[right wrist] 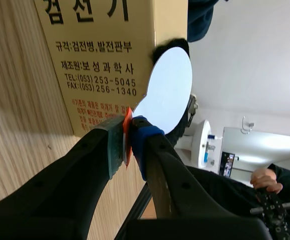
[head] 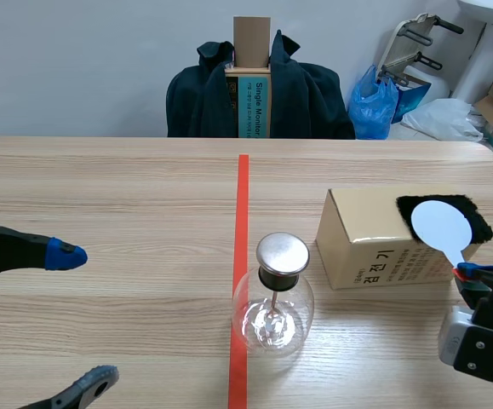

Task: Do the electroscope experiment.
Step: 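Rub the plate on the fur, then bring the plate to the electroscope and point at the metal foil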

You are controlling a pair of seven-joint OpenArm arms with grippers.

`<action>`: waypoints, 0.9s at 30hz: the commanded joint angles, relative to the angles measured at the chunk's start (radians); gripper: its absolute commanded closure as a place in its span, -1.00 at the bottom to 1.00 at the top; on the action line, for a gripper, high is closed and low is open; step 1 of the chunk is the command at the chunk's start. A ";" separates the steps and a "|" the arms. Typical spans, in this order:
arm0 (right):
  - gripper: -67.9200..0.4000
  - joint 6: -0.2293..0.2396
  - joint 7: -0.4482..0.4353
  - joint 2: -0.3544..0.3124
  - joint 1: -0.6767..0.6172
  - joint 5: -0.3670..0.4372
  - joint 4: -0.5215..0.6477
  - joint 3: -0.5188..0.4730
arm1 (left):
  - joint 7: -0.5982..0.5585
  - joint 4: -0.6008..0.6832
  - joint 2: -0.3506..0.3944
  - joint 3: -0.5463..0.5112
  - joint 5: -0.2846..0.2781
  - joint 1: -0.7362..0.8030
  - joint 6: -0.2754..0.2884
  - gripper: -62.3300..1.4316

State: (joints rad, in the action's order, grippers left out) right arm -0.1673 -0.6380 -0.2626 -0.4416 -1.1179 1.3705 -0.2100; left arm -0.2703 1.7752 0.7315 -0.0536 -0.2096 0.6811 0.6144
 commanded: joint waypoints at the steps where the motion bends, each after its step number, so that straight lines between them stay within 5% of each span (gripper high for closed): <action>1: 0.96 0.004 0.022 -0.017 0.000 0.011 0.028 -0.037 | -0.013 0.005 -0.005 0.006 -0.011 -0.008 0.001 -1.00; 11: 0.96 0.004 0.050 -0.017 -0.005 0.038 0.142 -0.115 | 0.006 0.005 -0.005 0.006 -0.011 -0.008 0.001 -1.00; 21: 0.96 0.005 0.097 -0.017 -0.008 0.185 0.379 -0.192 | 0.043 -0.017 -0.005 0.019 -0.011 -0.049 0.002 -1.00; 22: 0.96 0.005 0.101 -0.017 -0.008 0.202 0.402 -0.199 | 0.058 -0.031 -0.005 0.027 -0.011 -0.069 0.002 -0.88; 27: 0.96 0.005 0.117 -0.017 -0.008 0.279 0.514 -0.224 | 0.105 -0.155 -0.005 0.068 -0.011 -0.190 0.010 0.43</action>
State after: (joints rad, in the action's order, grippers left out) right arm -0.1524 -0.5316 -0.2630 -0.4500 -0.8509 1.8690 -0.4213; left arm -0.1562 1.6325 0.7315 0.0128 -0.2096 0.5098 0.6186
